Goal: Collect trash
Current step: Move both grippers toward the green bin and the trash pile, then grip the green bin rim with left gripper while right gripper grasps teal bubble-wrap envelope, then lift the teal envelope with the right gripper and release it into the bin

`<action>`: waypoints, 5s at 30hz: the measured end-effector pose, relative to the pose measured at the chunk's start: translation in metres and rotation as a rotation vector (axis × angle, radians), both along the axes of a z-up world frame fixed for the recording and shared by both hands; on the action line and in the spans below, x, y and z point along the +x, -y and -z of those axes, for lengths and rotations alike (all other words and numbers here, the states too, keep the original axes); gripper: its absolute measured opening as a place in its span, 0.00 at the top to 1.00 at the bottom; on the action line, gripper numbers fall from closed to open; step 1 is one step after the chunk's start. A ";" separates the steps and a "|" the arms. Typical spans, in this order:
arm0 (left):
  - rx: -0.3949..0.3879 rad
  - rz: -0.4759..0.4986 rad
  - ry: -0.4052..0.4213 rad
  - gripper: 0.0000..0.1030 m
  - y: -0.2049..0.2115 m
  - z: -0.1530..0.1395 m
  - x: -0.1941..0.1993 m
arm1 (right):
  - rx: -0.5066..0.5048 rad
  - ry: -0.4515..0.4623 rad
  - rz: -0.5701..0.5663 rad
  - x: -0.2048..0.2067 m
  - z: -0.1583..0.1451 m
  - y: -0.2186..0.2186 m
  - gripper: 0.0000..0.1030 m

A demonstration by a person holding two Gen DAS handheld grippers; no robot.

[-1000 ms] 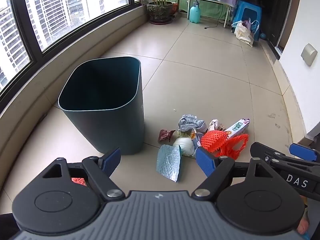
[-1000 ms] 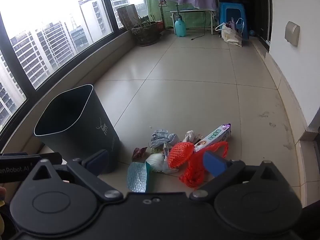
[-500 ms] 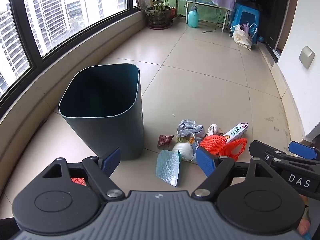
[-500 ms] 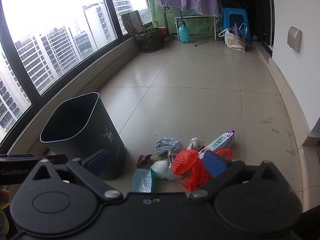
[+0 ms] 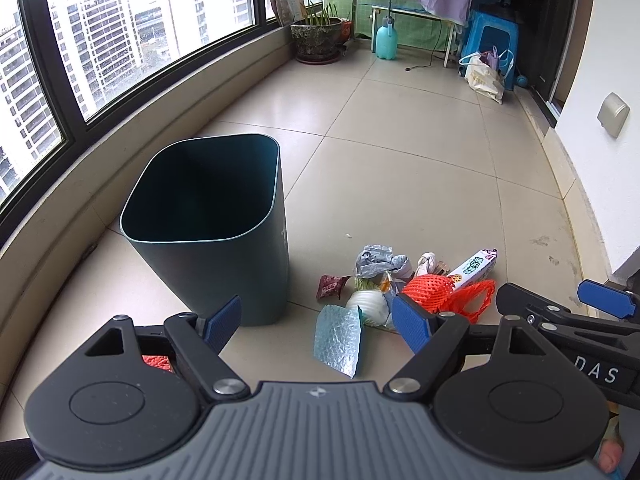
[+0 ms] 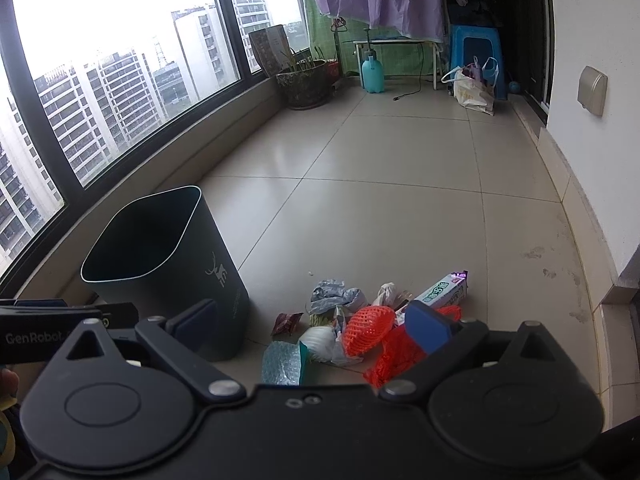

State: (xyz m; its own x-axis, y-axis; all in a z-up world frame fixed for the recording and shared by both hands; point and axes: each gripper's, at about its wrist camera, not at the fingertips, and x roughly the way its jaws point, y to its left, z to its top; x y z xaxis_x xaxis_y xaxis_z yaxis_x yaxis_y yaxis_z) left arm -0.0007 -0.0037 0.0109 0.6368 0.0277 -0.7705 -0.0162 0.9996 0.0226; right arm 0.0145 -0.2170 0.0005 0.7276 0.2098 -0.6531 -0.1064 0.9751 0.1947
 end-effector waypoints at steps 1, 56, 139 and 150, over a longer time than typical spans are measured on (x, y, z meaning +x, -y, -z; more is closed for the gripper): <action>0.005 0.000 -0.001 0.20 0.000 0.000 0.001 | 0.000 0.000 0.000 0.000 0.000 0.000 0.04; 0.081 0.044 0.001 0.20 0.001 -0.051 0.033 | -0.097 -0.036 -0.078 0.024 -0.052 -0.002 0.04; 0.012 -0.423 -0.428 0.86 -0.233 0.140 0.240 | -0.142 -0.312 -0.457 0.261 -0.033 -0.148 0.99; -0.012 -0.421 -0.374 0.86 -0.245 0.144 0.230 | -0.202 -0.316 -0.569 0.291 0.048 -0.267 0.99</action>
State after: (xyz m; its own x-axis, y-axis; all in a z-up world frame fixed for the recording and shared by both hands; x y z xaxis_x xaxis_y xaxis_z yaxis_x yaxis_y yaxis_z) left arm 0.2295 0.2415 -0.1336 0.2557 0.2101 -0.9436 -0.4066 0.9090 0.0922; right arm 0.3051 0.0499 -0.0475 0.3077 0.3549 -0.8828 -0.5810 0.8049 0.1211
